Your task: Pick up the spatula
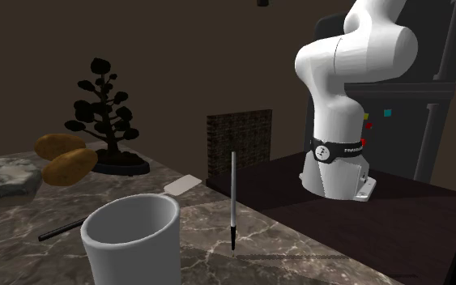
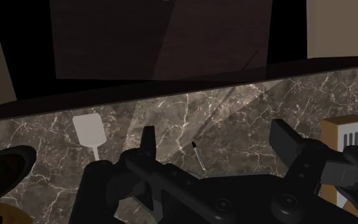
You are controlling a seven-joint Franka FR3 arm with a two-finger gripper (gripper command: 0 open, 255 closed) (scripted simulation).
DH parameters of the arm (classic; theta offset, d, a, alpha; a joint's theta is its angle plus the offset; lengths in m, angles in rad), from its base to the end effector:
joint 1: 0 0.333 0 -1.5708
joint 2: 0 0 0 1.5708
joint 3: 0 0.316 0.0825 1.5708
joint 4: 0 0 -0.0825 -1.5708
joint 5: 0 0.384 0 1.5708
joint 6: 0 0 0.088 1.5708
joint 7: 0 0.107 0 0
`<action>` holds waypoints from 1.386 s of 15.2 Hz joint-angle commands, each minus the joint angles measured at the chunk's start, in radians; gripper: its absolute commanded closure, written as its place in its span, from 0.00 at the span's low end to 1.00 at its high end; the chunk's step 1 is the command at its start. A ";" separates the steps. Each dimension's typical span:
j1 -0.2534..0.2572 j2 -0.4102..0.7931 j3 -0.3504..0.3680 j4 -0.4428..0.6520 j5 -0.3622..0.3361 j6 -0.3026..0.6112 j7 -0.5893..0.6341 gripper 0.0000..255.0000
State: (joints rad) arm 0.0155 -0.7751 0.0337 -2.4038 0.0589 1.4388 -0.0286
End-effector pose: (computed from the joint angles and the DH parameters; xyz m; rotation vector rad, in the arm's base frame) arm 0.2915 0.0237 0.5548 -3.0914 -0.1053 0.2953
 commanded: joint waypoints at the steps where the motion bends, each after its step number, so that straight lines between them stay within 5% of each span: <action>1: 0.000 0.000 0.000 0.000 0.000 0.000 0.000 0.00; 11: -0.044 0.124 -0.097 -0.196 -0.087 0.400 -0.132 0.00; 21: -0.075 0.433 -0.204 -0.231 -0.122 0.828 -0.266 0.00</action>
State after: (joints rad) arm -0.0586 -0.3766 -0.1598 -2.6367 -0.0638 2.2232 -0.2801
